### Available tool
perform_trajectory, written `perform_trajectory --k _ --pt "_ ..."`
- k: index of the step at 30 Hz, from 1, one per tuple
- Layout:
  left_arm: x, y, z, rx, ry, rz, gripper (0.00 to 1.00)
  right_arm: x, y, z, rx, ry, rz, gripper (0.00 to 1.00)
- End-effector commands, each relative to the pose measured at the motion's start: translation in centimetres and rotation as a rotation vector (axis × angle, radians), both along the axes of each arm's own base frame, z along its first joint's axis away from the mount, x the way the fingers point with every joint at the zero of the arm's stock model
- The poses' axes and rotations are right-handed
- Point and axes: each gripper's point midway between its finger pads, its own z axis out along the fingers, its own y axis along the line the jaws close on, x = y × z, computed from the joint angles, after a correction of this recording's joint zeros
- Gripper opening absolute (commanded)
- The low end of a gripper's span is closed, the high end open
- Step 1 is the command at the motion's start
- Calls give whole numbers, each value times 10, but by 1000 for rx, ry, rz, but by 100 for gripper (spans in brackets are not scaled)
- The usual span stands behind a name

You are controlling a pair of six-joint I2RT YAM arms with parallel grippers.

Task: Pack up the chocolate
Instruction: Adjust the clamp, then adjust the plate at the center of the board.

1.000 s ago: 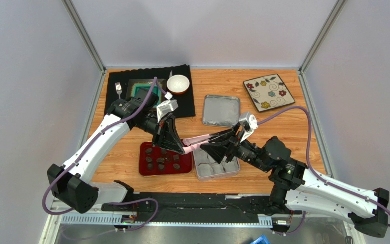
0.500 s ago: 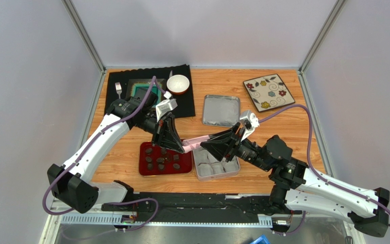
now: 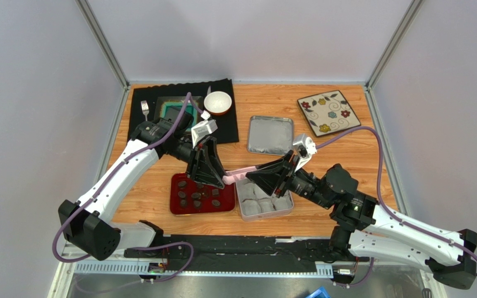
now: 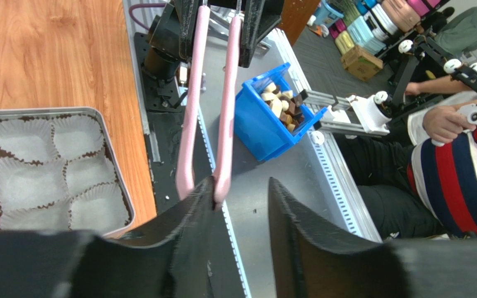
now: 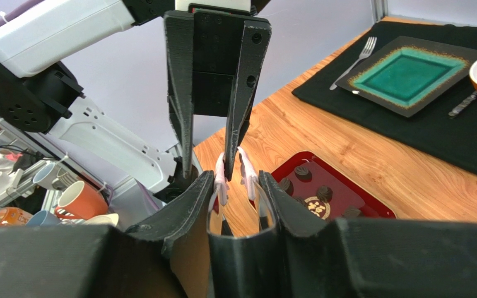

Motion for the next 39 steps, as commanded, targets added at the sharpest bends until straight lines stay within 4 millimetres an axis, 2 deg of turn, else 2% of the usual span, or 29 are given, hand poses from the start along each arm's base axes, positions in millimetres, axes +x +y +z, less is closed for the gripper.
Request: perform_trajectory --k 1,2,3,4,5,6,7,12,13,15,16,19,20,22,23,24,25,26,27,28,30,31,32,33,34,37,39 --pt "-14 4 26 -132 34 -64 55 -1 -18 35 52 -52 -37 27" --pt "-14 5 24 -105 70 -59 59 -1 -22 38 53 -56 -44 27" --pt "-9 3 23 -115 21 -55 62 -1 -26 41 58 -60 -55 26" --pt "-8 3 20 -96 22 -41 69 -1 -29 40 52 -59 -62 26" --pt "-5 3 20 -80 30 -25 72 -1 -32 35 28 -54 -70 25" --pt "-2 2 18 -65 25 -9 75 0 -38 39 35 -57 -87 25" --pt "6 0 11 -23 4 36 79 0 -41 34 15 -53 -94 25" --pt "39 -1 -9 116 -99 220 82 0 -54 40 -13 -68 -124 22" --pt "53 2 -18 177 -138 294 82 1 -54 36 -34 -62 -126 21" --pt "68 7 -27 240 -191 378 83 3 -53 34 -57 -64 -132 20" --pt "84 16 -35 299 -240 461 83 4 -48 32 -78 -62 -127 20" --pt "107 41 -51 394 -276 598 83 11 -42 26 -145 -62 -140 13" --pt "123 60 -53 412 -279 675 83 16 -33 16 -194 -49 -142 10" --pt "137 86 -63 448 -276 753 82 21 -26 8 -242 -41 -146 4" --pt "152 112 -69 476 -306 821 82 22 -22 9 -253 -47 -142 1" --pt "156 126 -76 493 -301 845 82 25 -14 0 -283 -37 -136 0" --pt "164 151 -91 529 -311 883 80 27 -10 -1 -289 -40 -136 0" --pt "166 162 -101 554 -310 893 79 29 -6 -1 -295 -46 -135 0" --pt "167 172 -111 579 -310 903 78 33 1 -10 -324 -38 -135 0" --pt "167 188 -133 623 -306 909 75 36 5 -11 -326 -40 -140 0" --pt "167 200 -155 670 -309 909 68 43 13 -15 -339 -42 -159 0" --pt "163 208 -178 720 -282 891 65 50 21 -25 -365 -34 -166 0" --pt "160 210 -187 739 -270 876 61 52 25 -29 -377 -36 -168 0" --pt "155 211 -195 756 -248 855 48 55 29 -31 -385 -52 -167 0" --pt "150 212 -209 777 -223 820 41 58 38 -40 -411 -49 -161 0" --pt "139 214 -229 816 -185 778 16 65 48 -45 -441 -58 -164 0" --pt "136 216 -238 829 -187 769 11 69 57 -56 -475 -59 -160 0"
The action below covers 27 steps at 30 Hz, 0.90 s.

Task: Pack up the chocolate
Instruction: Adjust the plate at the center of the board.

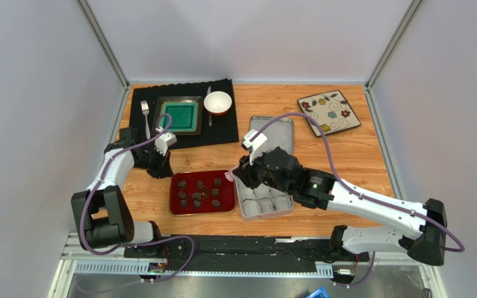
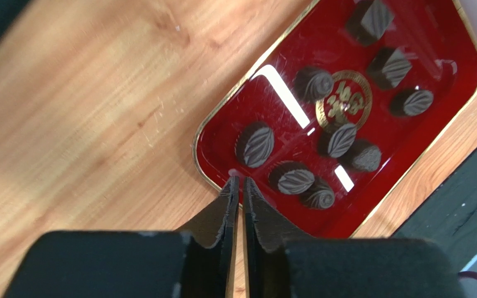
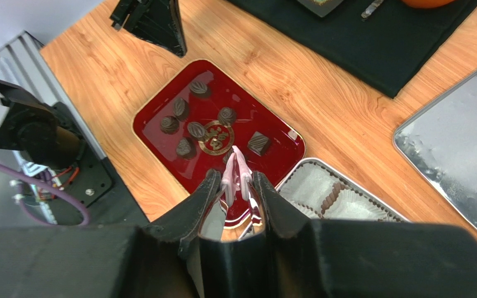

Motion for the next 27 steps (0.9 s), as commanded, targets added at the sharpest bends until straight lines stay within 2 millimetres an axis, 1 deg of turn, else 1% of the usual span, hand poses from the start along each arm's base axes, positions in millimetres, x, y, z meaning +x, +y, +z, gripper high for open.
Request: perform_trajectory --k 1,2,3,4,6,7,8,9,10,11,13,18,19,20,24,25,27 --pt "-7 11 -20 78 -27 -72 10 17 20 40 73 -105 -9 0" --pt "-9 11 -24 84 -26 -73 10 20 24 34 55 -102 -14 0" --pt "-10 12 -27 87 -28 -77 10 22 25 32 52 -104 -24 0" --pt "-16 11 -33 85 -15 -82 10 24 27 31 50 -111 -26 0" --pt "-19 10 -39 86 -16 -87 10 28 31 24 41 -108 -34 0" --pt "-26 9 -47 86 1 -86 10 30 33 25 50 -112 -36 0" --pt "-24 10 -50 92 -9 -84 10 30 35 21 54 -104 -37 0" --pt "-27 10 -53 92 -5 -84 12 31 37 16 53 -95 -36 0" --pt "-32 9 -59 90 8 -83 14 32 40 16 67 -96 -36 0" --pt "-30 9 -61 93 -2 -81 15 32 43 12 72 -85 -34 0" --pt "-34 7 -65 83 -4 -83 18 34 49 4 67 -69 -35 0" --pt "-31 2 -62 58 -26 -81 19 35 57 -4 67 -50 -28 0" --pt "-28 0 -57 43 -33 -83 19 35 59 -6 63 -47 -25 0" --pt "-31 -2 -55 27 -18 -87 19 36 59 -6 63 -46 -27 0" --pt "-29 -13 -43 -45 -14 -89 20 35 58 -11 61 -33 -31 0" --pt "-25 -15 -37 -67 -23 -87 20 36 57 -14 56 -27 -35 0" --pt "-26 -17 -33 -87 1 -84 20 34 56 -14 61 -23 -32 0"
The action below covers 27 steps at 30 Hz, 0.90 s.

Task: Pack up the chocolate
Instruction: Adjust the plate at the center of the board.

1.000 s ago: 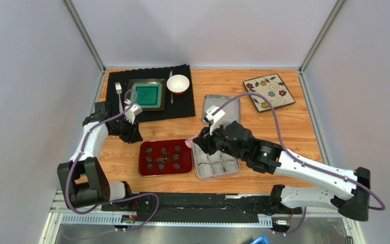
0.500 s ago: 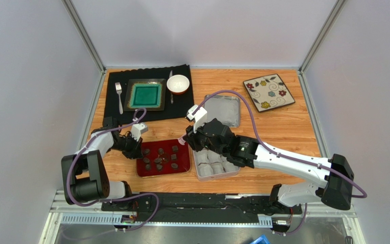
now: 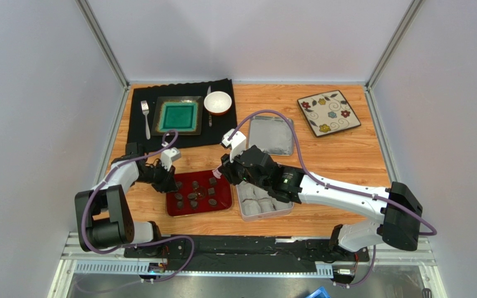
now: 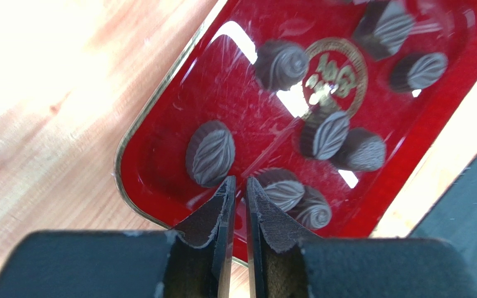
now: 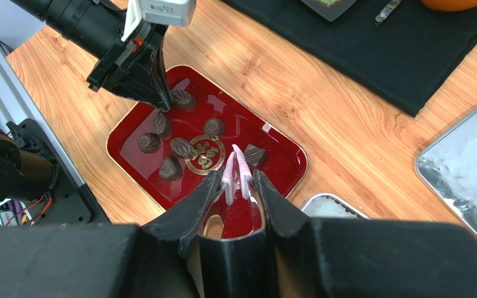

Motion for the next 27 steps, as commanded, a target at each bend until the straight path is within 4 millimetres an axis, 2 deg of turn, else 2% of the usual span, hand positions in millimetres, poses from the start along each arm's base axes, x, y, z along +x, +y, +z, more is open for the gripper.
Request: perform_trajectory --k 1,2,6,10,11,14,15,18,23,27 --pt "18 -9 29 -84 -36 -13 20 4 7 25 99 -21 -10 0" --pt "17 -9 33 -86 -22 -10 21 4 7 25 100 -19 -9 0" --pt "32 1 58 -54 -93 -3 21 3 2 25 105 -16 -19 0" --pt "41 22 69 10 -156 30 21 0 0 25 115 -8 -20 0" --pt "42 26 67 35 -165 28 21 0 -1 25 116 -6 -19 0" --pt "30 38 41 133 -156 -1 21 -1 -5 28 129 -5 -26 0" --pt "19 40 27 157 -134 -28 21 -2 -6 27 126 -5 -24 0" --pt "0 43 6 196 -103 -76 22 -3 -8 31 136 -7 -26 0" --pt "-13 46 -10 238 -99 -130 23 -3 -8 33 143 -6 -25 0" --pt "-6 47 -2 234 -115 -118 23 -4 -8 33 147 0 -23 0"
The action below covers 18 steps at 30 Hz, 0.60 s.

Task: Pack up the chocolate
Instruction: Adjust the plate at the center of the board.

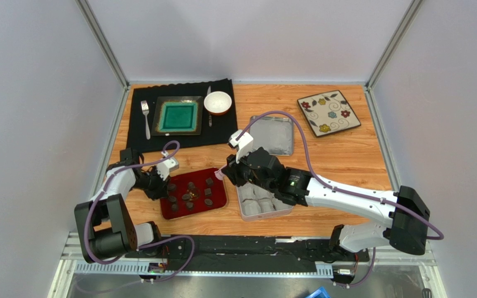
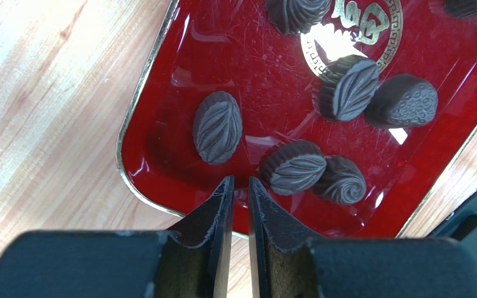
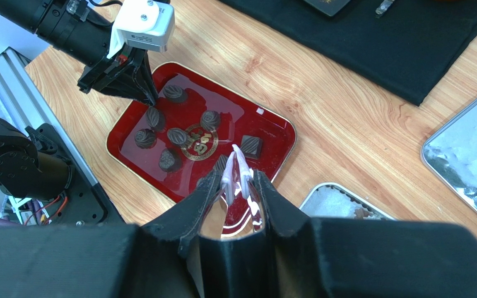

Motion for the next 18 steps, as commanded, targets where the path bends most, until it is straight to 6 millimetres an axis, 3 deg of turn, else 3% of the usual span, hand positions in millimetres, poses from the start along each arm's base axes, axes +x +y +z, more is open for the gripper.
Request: perform_trajectory --k 1,7,9,12,14,18 --pt "12 8 9 34 -55 -27 23 2 2 29 95 -28 -9 0" --pt "31 -17 55 -148 -79 -5 23 0 1 20 86 -10 -9 0" --pt "45 -21 78 -193 -109 10 23 0 1 20 90 -7 -8 0" --pt "48 -23 96 -201 -134 0 23 -1 0 22 92 -12 -7 0" --pt "49 -16 97 -154 -161 -12 23 0 -2 23 94 -15 -13 0" --pt "39 17 70 56 -175 -27 22 -1 -7 23 98 -15 -20 0"
